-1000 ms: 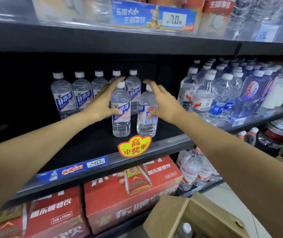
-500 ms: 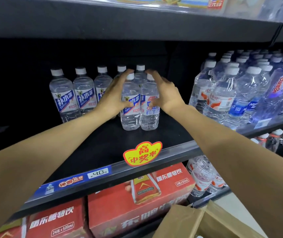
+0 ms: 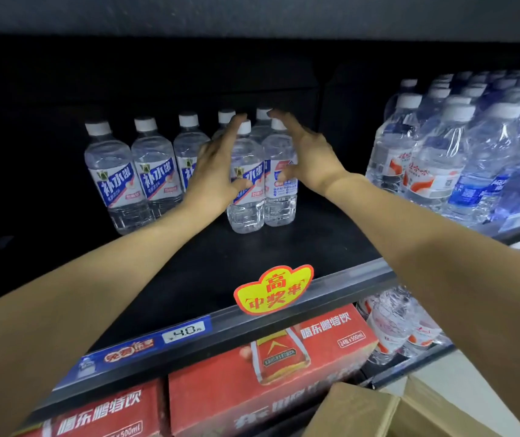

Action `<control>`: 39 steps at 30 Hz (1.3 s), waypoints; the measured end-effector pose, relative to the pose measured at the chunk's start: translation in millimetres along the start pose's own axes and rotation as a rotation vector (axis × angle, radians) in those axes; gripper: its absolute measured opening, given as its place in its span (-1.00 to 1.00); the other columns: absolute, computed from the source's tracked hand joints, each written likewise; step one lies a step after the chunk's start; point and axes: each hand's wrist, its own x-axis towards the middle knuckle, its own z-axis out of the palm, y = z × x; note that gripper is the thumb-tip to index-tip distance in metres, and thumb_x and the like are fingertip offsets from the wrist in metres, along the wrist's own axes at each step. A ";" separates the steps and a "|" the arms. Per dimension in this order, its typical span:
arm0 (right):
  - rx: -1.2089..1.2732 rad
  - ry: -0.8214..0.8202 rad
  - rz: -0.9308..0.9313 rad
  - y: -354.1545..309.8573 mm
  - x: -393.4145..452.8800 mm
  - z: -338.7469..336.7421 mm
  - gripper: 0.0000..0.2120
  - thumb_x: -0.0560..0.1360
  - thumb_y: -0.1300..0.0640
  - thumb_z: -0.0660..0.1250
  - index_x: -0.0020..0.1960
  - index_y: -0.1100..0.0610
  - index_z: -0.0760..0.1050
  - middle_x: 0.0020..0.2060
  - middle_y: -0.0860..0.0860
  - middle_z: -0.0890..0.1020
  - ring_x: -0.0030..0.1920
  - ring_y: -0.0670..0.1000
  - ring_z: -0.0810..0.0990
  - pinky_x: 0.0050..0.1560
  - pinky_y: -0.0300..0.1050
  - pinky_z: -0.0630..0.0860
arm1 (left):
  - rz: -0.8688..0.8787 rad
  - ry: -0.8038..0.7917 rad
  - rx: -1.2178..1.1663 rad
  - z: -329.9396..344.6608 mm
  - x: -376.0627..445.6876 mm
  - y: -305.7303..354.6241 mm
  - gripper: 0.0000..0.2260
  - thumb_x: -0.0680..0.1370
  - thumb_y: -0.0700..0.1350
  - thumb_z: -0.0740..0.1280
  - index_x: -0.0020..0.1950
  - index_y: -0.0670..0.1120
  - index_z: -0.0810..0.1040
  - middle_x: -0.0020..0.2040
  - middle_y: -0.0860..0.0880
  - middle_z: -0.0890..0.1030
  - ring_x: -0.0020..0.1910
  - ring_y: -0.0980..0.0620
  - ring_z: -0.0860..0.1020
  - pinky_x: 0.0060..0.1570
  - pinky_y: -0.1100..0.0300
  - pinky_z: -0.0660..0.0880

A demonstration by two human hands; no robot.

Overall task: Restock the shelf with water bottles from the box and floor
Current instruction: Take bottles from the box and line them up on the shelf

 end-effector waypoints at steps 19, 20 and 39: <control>-0.377 -0.265 -0.062 -6.7 -58.8 -27.6 -0.33 0.60 0.09 0.25 0.58 -0.06 -0.05 0.53 0.11 0.13 0.46 0.23 0.25 0.39 0.09 0.34 | 0.043 -0.060 0.214 -15.4 -6.3 14.7 -0.19 0.49 -0.26 0.38 0.57 0.09 -0.01 0.58 -0.06 -0.05 0.55 -0.07 0.06 0.31 0.17 0.33; -0.415 -0.278 -0.067 -7.7 -69.0 -34.5 -0.37 0.60 0.06 0.25 0.57 -0.02 0.02 0.50 0.13 0.20 0.41 0.23 0.30 0.36 0.08 0.36 | 0.057 -0.067 0.246 -18.7 -9.1 19.3 -0.24 0.49 -0.27 0.37 0.57 0.05 0.06 0.58 -0.06 -0.04 0.54 -0.08 0.07 0.33 0.13 0.34; -0.075 -0.078 0.122 -29.4 -102.4 -32.8 -0.52 0.57 0.07 0.30 0.41 0.17 0.24 0.26 0.19 0.47 0.25 0.19 0.50 0.19 0.11 0.49 | 0.230 -0.241 0.441 -42.3 2.7 60.3 -0.48 0.51 -0.21 0.32 0.46 -0.05 0.31 0.43 -0.11 0.34 0.40 -0.17 0.28 0.33 -0.10 0.35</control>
